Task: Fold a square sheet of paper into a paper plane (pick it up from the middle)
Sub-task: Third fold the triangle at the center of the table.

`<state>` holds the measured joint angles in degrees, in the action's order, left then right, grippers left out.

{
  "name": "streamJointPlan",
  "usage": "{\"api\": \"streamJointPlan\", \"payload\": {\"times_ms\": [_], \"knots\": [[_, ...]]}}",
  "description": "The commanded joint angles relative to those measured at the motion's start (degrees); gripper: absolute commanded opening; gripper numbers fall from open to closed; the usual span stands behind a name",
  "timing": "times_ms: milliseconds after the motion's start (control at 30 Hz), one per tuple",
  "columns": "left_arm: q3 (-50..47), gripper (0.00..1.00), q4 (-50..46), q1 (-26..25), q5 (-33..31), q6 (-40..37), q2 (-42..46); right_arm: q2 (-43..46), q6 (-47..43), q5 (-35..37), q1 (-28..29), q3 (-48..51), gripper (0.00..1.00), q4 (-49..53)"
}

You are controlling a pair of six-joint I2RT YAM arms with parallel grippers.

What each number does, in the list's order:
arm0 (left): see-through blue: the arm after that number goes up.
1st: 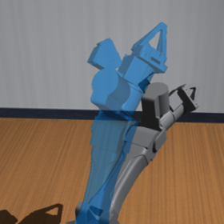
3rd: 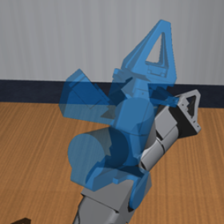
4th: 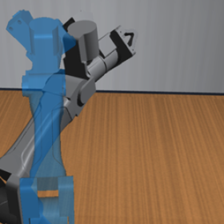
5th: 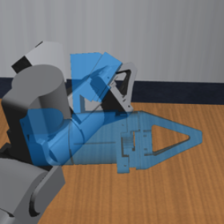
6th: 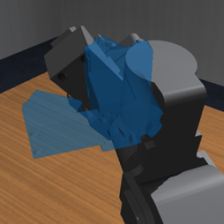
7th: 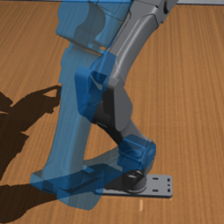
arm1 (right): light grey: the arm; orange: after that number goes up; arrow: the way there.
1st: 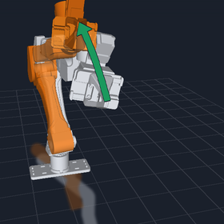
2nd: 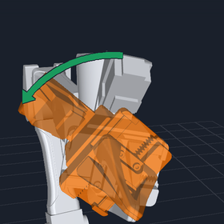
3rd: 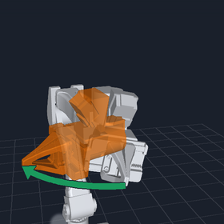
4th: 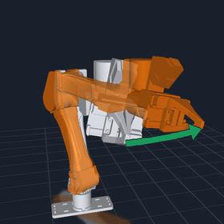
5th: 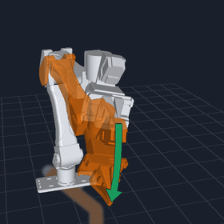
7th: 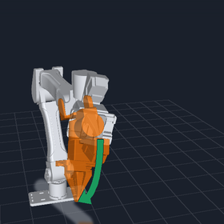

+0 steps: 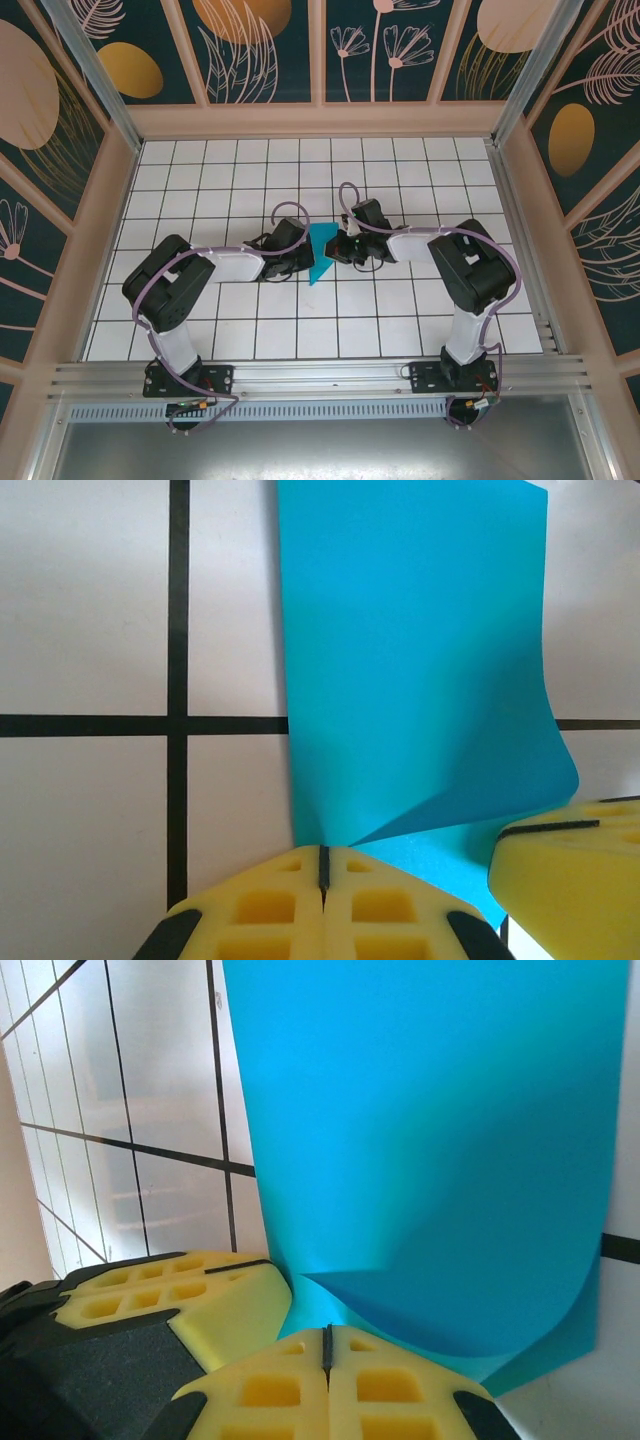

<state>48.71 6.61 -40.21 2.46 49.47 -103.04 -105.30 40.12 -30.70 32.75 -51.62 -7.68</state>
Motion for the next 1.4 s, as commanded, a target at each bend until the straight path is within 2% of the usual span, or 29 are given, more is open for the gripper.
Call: {"api": "streamJointPlan", "payload": {"times_ms": [0,200,333,433,567,700,900,1067,1233,1367], "knots": [[-1.8,0.0,-11.1,-0.1,-4.2,-1.6,-4.8,-1.9,-1.9,2.8,-0.1,0.5,0.0,1.2],[-2.1,0.0,-13.0,-0.1,-6.1,-1.7,-5.0,-2.8,-1.3,5.4,-1.1,2.5,0.0,1.6],[-2.6,0.0,-13.2,-0.1,-6.5,-1.8,-5.0,-1.1,-1.1,4.3,-1.1,3.4,0.0,0.6],[-2.6,0.0,-13.3,-0.1,-6.7,-1.8,-4.8,1.9,-0.6,2.8,-3.3,4.0,0.0,-1.1],[-2.4,0.0,-13.0,-0.2,-6.4,-2.1,-5.1,3.5,-1.9,1.4,-1.9,2.6,0.0,-1.6],[-2.1,0.0,-13.2,-0.1,-6.5,-2.3,-4.9,0.7,-3.2,1.5,1.1,0.2,0.0,-0.1],[-2.4,0.0,-13.9,-0.1,-6.8,-2.0,-4.8,-2.0,-3.4,2.6,0.9,-0.4,0.0,1.4],[-2.5,0.0,-14.6,-0.1,-7.5,-2.3,-4.7,-2.2,-4.2,4.3,-1.1,0.9,0.0,2.5],[-3.1,0.0,-12.9,-0.1,-6.1,-3.7,-4.8,-1.6,-8.4,5.8,-8.4,0.4,0.0,5.4],[-2.2,0.0,-13.6,-0.1,-6.7,-4.3,-5.1,-0.1,-10.0,6.5,-12.1,-1.1,0.0,7.7]]}}
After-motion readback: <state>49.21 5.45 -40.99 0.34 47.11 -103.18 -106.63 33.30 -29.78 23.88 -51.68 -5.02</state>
